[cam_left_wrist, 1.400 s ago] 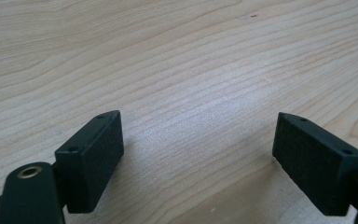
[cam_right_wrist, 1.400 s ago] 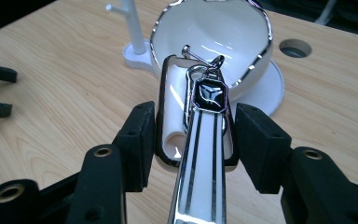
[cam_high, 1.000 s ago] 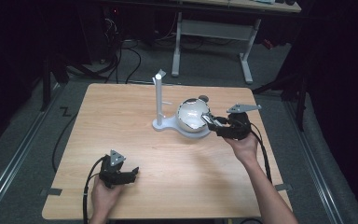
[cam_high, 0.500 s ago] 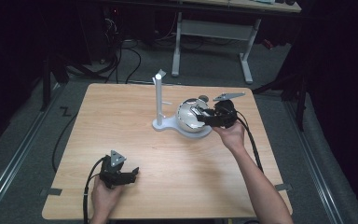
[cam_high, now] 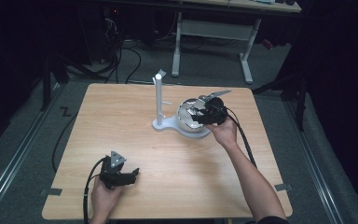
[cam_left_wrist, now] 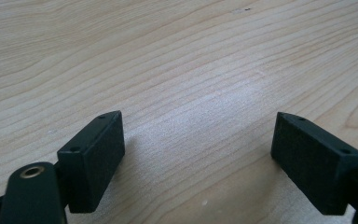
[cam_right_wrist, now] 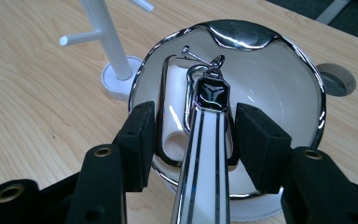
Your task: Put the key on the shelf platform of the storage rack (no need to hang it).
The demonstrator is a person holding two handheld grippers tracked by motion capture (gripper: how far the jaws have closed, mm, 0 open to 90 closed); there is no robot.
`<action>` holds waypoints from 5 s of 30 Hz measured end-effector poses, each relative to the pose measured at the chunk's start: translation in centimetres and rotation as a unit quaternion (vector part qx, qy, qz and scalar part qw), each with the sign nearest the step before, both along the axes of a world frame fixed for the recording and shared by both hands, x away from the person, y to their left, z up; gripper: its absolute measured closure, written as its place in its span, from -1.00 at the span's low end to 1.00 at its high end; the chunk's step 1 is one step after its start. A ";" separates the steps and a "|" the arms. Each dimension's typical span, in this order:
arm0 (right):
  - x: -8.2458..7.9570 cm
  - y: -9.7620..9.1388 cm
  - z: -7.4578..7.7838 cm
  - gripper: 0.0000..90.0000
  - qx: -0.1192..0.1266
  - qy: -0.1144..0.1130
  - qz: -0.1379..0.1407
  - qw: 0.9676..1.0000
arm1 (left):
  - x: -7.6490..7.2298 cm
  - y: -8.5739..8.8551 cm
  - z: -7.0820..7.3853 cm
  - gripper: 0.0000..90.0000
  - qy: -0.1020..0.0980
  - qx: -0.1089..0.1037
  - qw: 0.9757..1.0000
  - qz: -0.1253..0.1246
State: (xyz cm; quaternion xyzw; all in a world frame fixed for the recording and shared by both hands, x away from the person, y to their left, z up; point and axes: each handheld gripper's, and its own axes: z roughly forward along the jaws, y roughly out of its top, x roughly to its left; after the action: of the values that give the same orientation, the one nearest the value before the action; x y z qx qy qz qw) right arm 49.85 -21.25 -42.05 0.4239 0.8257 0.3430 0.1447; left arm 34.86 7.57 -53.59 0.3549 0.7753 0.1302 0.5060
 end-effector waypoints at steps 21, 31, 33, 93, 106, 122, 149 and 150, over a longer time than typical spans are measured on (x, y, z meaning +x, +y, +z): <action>3.2 2.0 -3.3 0.00 -0.032 0.017 -0.023 0.999 | 0.0 0.0 0.0 -0.61 -0.001 0.003 1.000 0.001; 0.8 -0.1 -1.4 0.02 -0.011 -0.011 -0.019 1.000 | 0.0 0.1 -0.1 -0.61 -0.003 0.008 1.000 -0.003; 0.4 -0.5 -1.2 0.05 -0.006 -0.017 -0.023 1.000 | 0.0 0.0 0.0 -0.61 -0.002 0.004 1.000 -0.001; -11.1 -8.8 0.7 0.14 0.071 -0.053 -0.077 0.993 | 0.0 0.1 0.0 -0.61 -0.002 0.005 1.000 -0.004; -13.0 -10.0 -0.2 0.13 0.088 -0.059 -0.084 0.991 | 0.0 0.0 0.0 -0.61 -0.002 0.005 1.000 -0.004; -14.9 -10.1 -1.7 0.10 0.102 -0.057 -0.073 0.990 | 0.0 0.0 0.0 -0.61 -0.002 0.005 1.000 -0.004; -16.2 -8.1 -5.4 0.13 0.110 -0.039 -0.065 0.991 | 0.0 0.0 0.0 -0.61 -0.002 0.005 1.000 -0.003; -16.3 -8.1 -5.5 0.13 0.111 -0.038 -0.064 0.991 | 0.0 0.0 0.0 -0.61 -0.002 0.005 1.000 -0.004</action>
State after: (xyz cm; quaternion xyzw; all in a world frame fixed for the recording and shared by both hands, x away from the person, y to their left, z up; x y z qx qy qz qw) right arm 33.60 -29.30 -47.57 0.4762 0.7472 0.4388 0.1500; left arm 34.84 7.61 -53.63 0.3598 0.7723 0.1327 0.5064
